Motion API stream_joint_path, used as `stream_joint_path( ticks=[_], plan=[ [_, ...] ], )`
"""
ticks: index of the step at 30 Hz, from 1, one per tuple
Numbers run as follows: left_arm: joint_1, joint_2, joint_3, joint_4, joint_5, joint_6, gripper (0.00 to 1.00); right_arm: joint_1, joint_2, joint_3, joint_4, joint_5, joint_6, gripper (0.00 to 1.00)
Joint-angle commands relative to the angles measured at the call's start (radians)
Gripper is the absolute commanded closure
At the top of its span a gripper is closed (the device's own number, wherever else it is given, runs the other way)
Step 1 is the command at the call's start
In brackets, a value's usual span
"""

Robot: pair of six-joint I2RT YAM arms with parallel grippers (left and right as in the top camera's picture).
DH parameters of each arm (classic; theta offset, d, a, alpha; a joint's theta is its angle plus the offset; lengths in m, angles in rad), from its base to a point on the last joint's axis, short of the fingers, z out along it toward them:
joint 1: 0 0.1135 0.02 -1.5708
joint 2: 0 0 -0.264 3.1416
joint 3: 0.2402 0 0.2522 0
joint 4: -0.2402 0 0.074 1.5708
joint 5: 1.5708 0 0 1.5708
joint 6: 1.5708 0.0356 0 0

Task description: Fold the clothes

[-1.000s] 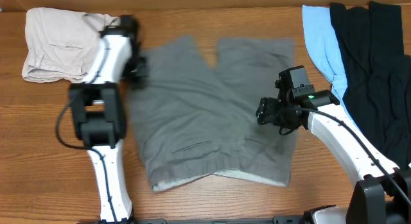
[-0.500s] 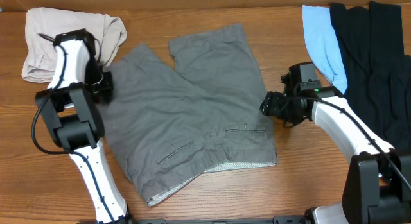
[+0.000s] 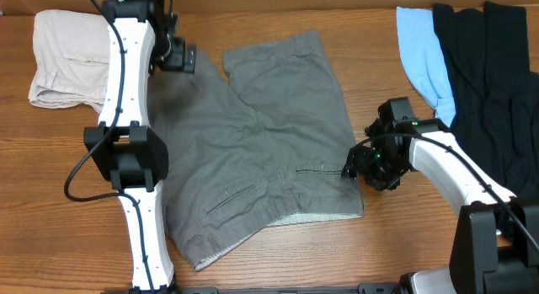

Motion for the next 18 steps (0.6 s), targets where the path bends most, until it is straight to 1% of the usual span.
stream_joint_path(
  ticks=[1, 6, 8, 12, 13, 14, 18],
  plan=[
    [0.004, -0.034, 0.160, -0.023, 0.017, -0.008, 0.00, -0.001, -0.025, -0.046, 0.034, -0.009, -0.011, 0.38],
    [0.006, -0.034, 0.263, -0.036, 0.031, -0.008, 0.00, -0.001, -0.024, -0.095, 0.079, -0.008, -0.011, 0.47],
    [0.006, -0.034, 0.274, -0.035, 0.031, -0.008, 0.00, -0.001, -0.024, -0.107, 0.094, -0.008, -0.011, 0.56],
    [0.006, -0.034, 0.275, -0.043, 0.034, -0.008, 0.00, -0.001, -0.024, -0.112, 0.108, -0.008, -0.010, 0.86],
    [0.006, -0.034, 0.275, -0.045, 0.034, -0.008, 0.00, -0.001, -0.024, -0.112, 0.111, -0.008, -0.007, 0.92],
    [0.006, -0.034, 0.275, -0.045, 0.034, -0.008, 0.00, -0.001, -0.024, -0.112, 0.116, -0.008, -0.007, 0.96],
    [0.005, -0.034, 0.275, -0.044, 0.035, -0.008, 0.00, -0.003, -0.024, -0.112, 0.162, 0.004, -0.005, 0.96]
  ],
)
